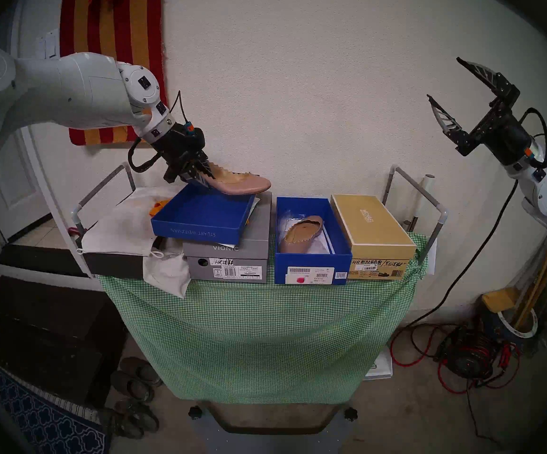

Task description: Put shoes into shoe box

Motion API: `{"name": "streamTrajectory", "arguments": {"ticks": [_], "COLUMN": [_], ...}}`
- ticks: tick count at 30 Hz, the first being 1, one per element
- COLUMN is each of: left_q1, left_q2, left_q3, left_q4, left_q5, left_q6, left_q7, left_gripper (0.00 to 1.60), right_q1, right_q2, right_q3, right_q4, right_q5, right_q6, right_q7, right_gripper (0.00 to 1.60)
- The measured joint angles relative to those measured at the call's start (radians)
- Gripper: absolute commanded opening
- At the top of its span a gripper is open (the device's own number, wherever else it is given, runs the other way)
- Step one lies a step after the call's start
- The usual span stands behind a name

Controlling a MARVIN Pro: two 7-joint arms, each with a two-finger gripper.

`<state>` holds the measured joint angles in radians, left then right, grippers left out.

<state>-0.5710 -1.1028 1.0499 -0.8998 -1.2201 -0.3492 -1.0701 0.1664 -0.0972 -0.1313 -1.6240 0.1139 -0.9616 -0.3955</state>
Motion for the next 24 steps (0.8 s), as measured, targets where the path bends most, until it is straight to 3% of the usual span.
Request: {"name": "streamTrajectory", "arguments": {"ticks": [11, 20, 24], "left_q1": [0.001, -0.097, -0.116], "left_q2": [-0.005, -0.024, -0.023], "left_q3": [-0.058, -0.179, -0.201], "left_q4": [0.04, 0.019, -0.006], "left_q5": [-0.018, -0.037, -0.037], "left_q6": [-0.077, -0.209, -0.252], "left_q7": [0.03, 0.046, 0.047], "left_gripper": [0.0, 0.0, 0.0], "right_q1": [-0.016, -0.032, -0.036], "right_q2": [0.0, 0.0, 0.0], "right_q3": [0.0, 0.0, 0.0], "right_q4": [-0.001, -0.001, -0.001], "right_q5": [-0.083, -0.152, -0.178], "right_q6": [0.0, 0.0, 0.0], "right_q7": [-0.112, -0.2, -0.235], "right_gripper": [1.6, 1.6, 1.6]}}
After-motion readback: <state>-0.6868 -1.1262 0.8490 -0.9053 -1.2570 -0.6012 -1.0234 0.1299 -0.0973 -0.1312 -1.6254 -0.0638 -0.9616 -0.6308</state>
